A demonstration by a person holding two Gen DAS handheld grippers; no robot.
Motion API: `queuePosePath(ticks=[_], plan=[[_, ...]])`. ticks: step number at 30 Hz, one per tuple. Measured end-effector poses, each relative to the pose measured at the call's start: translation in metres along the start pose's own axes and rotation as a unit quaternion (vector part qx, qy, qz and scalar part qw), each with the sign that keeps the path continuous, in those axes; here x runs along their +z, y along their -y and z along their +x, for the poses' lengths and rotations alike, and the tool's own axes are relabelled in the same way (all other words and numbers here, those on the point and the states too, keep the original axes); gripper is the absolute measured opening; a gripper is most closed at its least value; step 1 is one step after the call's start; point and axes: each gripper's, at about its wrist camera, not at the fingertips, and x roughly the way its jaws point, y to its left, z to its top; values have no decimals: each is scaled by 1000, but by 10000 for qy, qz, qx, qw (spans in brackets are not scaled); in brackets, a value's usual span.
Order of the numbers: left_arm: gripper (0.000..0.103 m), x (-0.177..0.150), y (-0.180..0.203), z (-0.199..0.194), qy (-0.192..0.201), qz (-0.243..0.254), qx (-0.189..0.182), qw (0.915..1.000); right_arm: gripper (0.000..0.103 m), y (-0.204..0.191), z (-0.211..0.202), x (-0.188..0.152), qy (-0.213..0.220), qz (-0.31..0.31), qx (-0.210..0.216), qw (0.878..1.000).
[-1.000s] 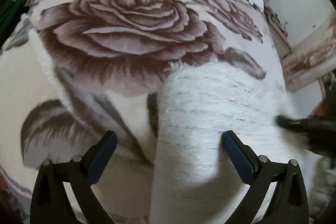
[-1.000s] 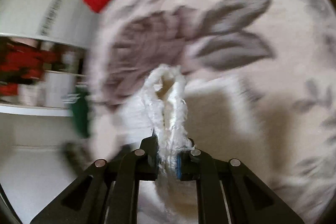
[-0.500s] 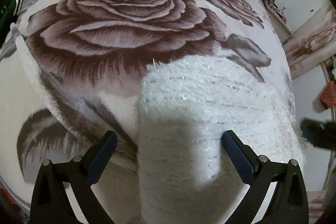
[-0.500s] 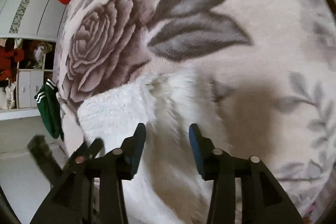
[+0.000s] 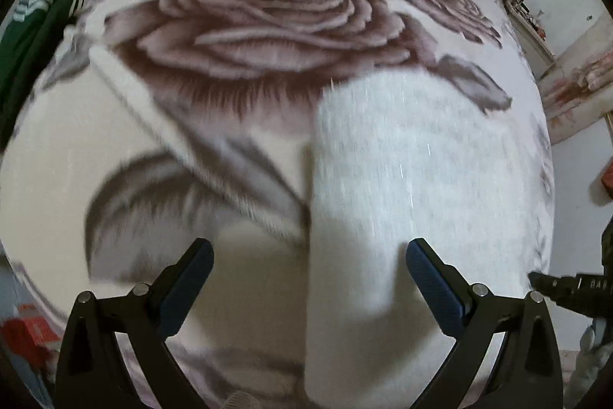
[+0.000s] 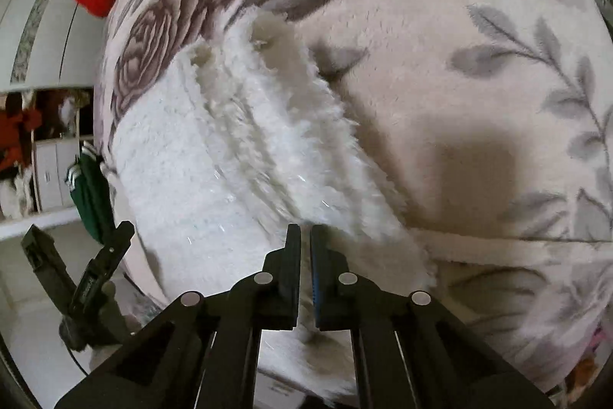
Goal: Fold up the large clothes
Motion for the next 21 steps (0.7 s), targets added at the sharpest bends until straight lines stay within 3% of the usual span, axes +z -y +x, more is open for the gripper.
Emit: queuePosePath(ticks=[3, 5, 7, 8, 11, 15, 17, 18, 21], plan=[[103, -19, 9, 2, -145, -11, -55, 9999, 7, 7, -10, -10, -86, 113, 43, 9999], [103, -27, 15, 7, -228, -25, -79, 9997, 16, 6, -17, -12, -79, 72, 56, 9999], [103, -32, 20, 12, -258, -28, -101, 9996, 54, 3, -21, -11, -59, 10, 142, 9999], [103, -33, 24, 14, -254, 0, -83, 9996, 57, 3, -21, -11, -51, 9, 183, 9998], [103, -34, 30, 18, -242, 81, -68, 9997, 57, -5, -11, -7, -174, -19, 421, 9990], [103, -36, 34, 21, -238, 124, -73, 9996, 57, -16, 11, -5, -393, -249, 291, 9985], [103, -36, 34, 23, -238, 127, -59, 9996, 42, -19, 20, -8, -371, -380, 94, 9985], [103, -36, 34, 24, -239, 121, -52, 9996, 26, -21, 22, -9, -324, -447, -48, 9985], [103, -38, 33, 26, -268, 84, -147, 9995, 19, -22, 27, -14, -182, -538, -140, 9983]])
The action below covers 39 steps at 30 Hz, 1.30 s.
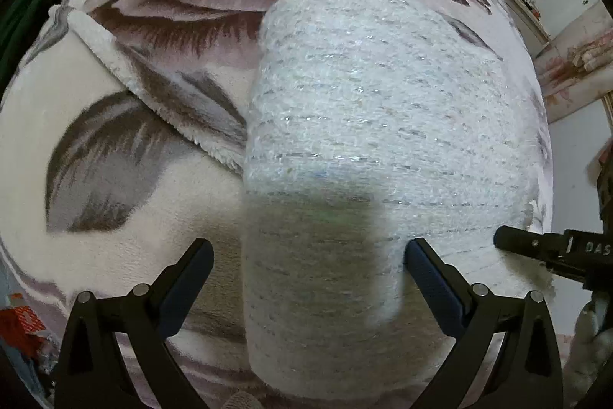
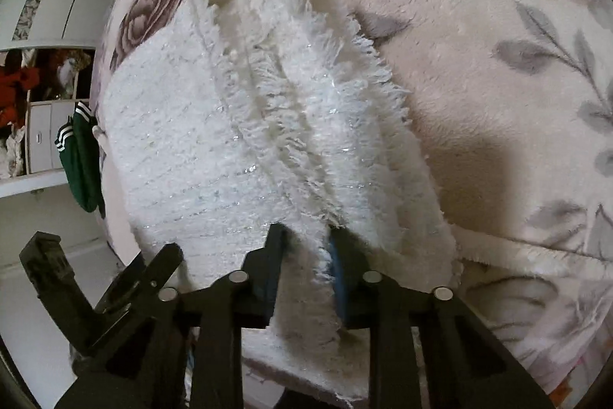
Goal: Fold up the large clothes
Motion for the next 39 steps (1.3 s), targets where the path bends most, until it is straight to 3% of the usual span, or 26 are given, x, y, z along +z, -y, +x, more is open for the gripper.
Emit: queuePosePath(ticks=[3, 8, 12, 15, 17, 21, 23, 24, 26, 29, 33, 36, 39], plan=[[103, -2, 5, 4, -43, 94, 13, 9999, 16, 6, 5, -4, 114, 138, -143, 9997], [103, -2, 6, 2, 29, 89, 91, 9999, 18, 0, 19, -5, -103, -42, -349, 9993], [103, -2, 6, 0, 75, 114, 115, 9998, 23, 1, 0, 10, -286, 137, 144, 9994], [103, -2, 7, 0, 102, 115, 139, 9998, 37, 6, -18, 26, 76, 169, 415, 9990], [103, -3, 7, -1, 112, 102, 151, 9998, 41, 7, -23, 37, 267, 200, 621, 9975], [103, -1, 10, -1, 150, 120, 193, 9996, 57, 0, -8, 70, 282, 138, 1022, 9943], [103, 0, 11, -1, 165, 139, 216, 9995, 58, -3, 7, 90, 104, 112, 1150, 9932], [103, 1, 11, -1, 174, 140, 214, 9995, 56, -5, 14, 95, 49, 89, 1195, 9928], [103, 4, 12, -2, 200, 161, 247, 9994, 17, -11, 15, 94, 156, -101, 1207, 9925], [103, 7, 10, -5, 221, 148, 233, 9994, 13, -28, 6, 90, 333, -315, 1263, 9909], [103, 10, 10, -13, 312, 75, -72, 9995, 12, -36, -48, 69, 1019, -165, 1426, 9844], [103, 13, 20, -7, 274, 223, -32, 9994, 11, -25, -67, 56, 1292, 26, 1039, 9862], [103, 15, 22, 0, 162, 205, -93, 9996, 11, 5, -33, 68, 989, 448, 563, 9925]])
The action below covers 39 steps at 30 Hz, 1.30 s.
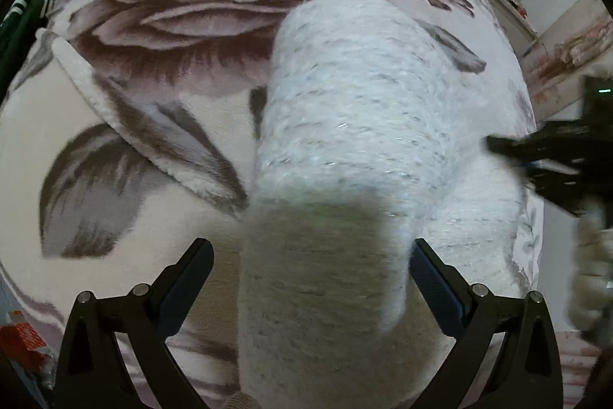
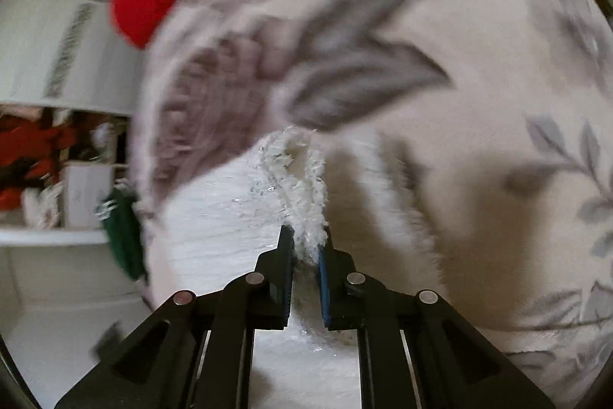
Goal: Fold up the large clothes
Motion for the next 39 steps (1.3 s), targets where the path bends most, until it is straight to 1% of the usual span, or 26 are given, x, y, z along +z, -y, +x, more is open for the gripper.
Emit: queuePosePath(ticks=[2, 4, 6, 8, 9, 11, 12, 13, 14, 15, 16, 18, 19, 20, 21, 22, 23, 26, 27, 29, 30, 32, 34, 36, 38, 39], plan=[[103, 3, 0, -1, -58, -34, -8, 10000, 12, 9, 34, 3, -243, 45, -307, 9992], [103, 9, -2, -13, 70, -45, 19, 10000, 13, 9, 49, 6, -339, 3, -397, 9986], [103, 24, -9, -23, 267, -118, 82, 9995, 14, -1, 52, 12, -449, -91, -380, 9982], [103, 45, -20, -21, 380, -217, 147, 9989, 16, -6, 50, 17, -599, -168, -343, 9975], [103, 57, -25, -12, 359, -221, 170, 9990, 22, -7, 51, 18, -717, -202, -252, 9969], [103, 74, -31, 11, 206, -190, 136, 9995, 28, -7, 45, 15, -902, -219, 23, 9957], [103, 80, -30, 20, 142, -128, 104, 9998, 35, -5, 44, 16, -961, -179, 213, 9950], [103, 83, -28, 22, 169, -21, 124, 9998, 42, -4, 41, 15, -975, -126, 399, 9944], [103, 85, -24, 22, 221, 106, 167, 9996, 46, -4, 40, 15, -984, -76, 548, 9936], [103, 87, -20, 20, 270, 234, 199, 9992, 53, -5, 41, 17, -995, -27, 693, 9926], [103, 88, -18, 19, 290, 296, 212, 9989, 55, -6, 45, 18, -1031, 4, 803, 9914], [103, 89, -15, 17, 301, 381, 321, 9983, 55, -5, 59, 21, -1200, 94, 1006, 9876], [103, 89, -16, 15, 333, 400, 395, 9979, 51, -5, 65, 21, -1227, 100, 1031, 9870], [103, 90, -16, 13, 340, 403, 430, 9977, 40, -9, 70, 21, -1197, 39, 976, 9880], [103, 91, -17, 10, 339, 388, 448, 9977, 13, -14, 71, 21, -1146, -89, 854, 9897], [103, 91, -19, 5, 369, 357, 433, 9977, 13, -19, 70, 19, -1174, -165, 905, 9888], [103, 91, -20, -2, 418, 336, 400, 9978, 13, -21, 64, 17, -1088, -138, 897, 9899], [103, 95, -22, -13, 560, 272, 199, 9979, 12, -26, 14, 7, -586, 52, 1078, 9924], [103, 98, -22, -12, 581, 242, 65, 9980, 12, -27, -7, 2, -346, 13, 1052, 9938], [103, 104, -17, -3, 516, 225, -122, 9983, 12, -21, -33, -5, 45, -48, 724, 9974], [103, 106, -12, 2, 492, 275, -64, 9984, 12, -14, -32, -5, 66, -5, 560, 9984], [103, 108, -3, 12, 452, 487, 83, 9978, 12, 3, -12, -3, -80, 235, 247, 9994], [103, 109, -2, 23, 404, 581, 149, 9974, 12, 5, 23, -2, -290, 61, -214, 9993], [103, 111, -8, 28, 349, 528, 154, 9979, 13, -2, 49, -1, -421, -230, -532, 9974], [103, 113, -17, 18, 356, 362, 90, 9987, 16, -11, 57, 5, -481, -350, -616, 9963], [103, 112, -21, 12, 396, 292, 62, 9988, 21, -15, 55, 8, -556, -359, -561, 9962]])
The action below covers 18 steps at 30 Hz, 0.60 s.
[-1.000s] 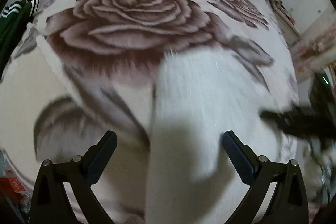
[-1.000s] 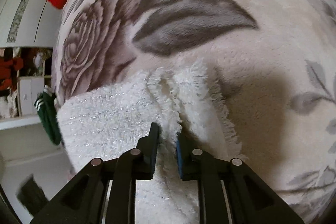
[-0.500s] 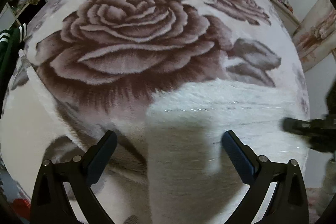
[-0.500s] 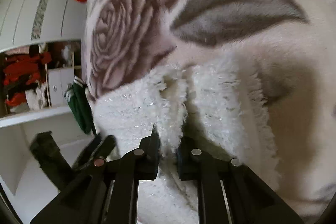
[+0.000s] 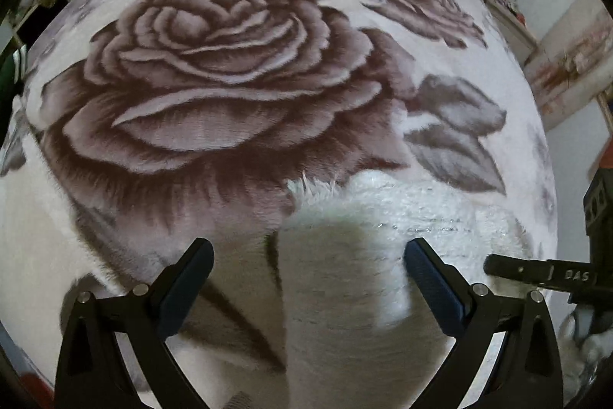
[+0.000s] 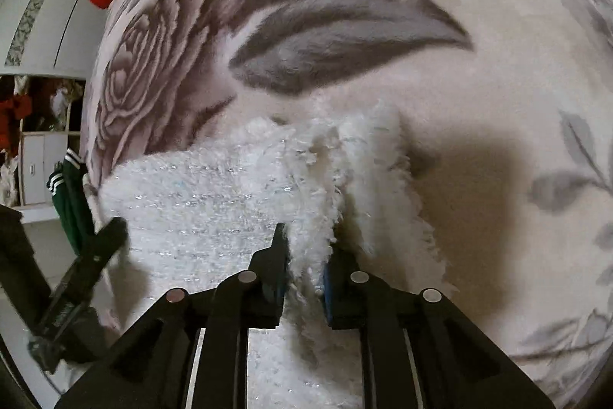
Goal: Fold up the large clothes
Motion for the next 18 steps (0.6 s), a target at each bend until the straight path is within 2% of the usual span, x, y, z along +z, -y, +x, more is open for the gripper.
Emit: queuePosePath(ticks=[3, 4, 6, 8, 10, 13, 14, 16, 17, 18], plan=[[103, -11, -19, -24, 100, -323, -166, 9993, 43, 1, -13, 2, -250, -125, 437, 9987], [103, -17, -28, -29, 107, -476, -240, 9985, 54, 3, -19, 3, -289, -164, 575, 9978], [103, -33, -46, -35, 49, -784, -414, 9961, 67, 9, -31, -2, -264, -217, 813, 9961], [103, -54, -62, -32, -182, -1119, -715, 9910, 71, 18, -42, -10, -231, -251, 965, 9948], [103, -70, -70, -23, -407, -1327, -1089, 9843, 82, 30, -43, -17, -235, -300, 951, 9947], [103, -87, -71, -6, -591, -1606, -1892, 9669, 85, 54, -31, -26, -408, -343, 872, 9948], [103, -90, -70, 1, -615, -1685, -2216, 9585, 87, 59, -25, -28, -482, -410, 873, 9942], [103, -90, -65, 12, -670, -1749, -2548, 9487, 93, 67, -4, -29, -595, -396, 1183, 9904], [103, -88, -60, 18, -676, -1732, -2736, 9437, 95, 74, 7, -28, -737, -301, 1483, 9857], [103, -86, -56, 22, -671, -1689, -2799, 9427, 97, 78, 17, -27, -838, -238, 1668, 9821]])
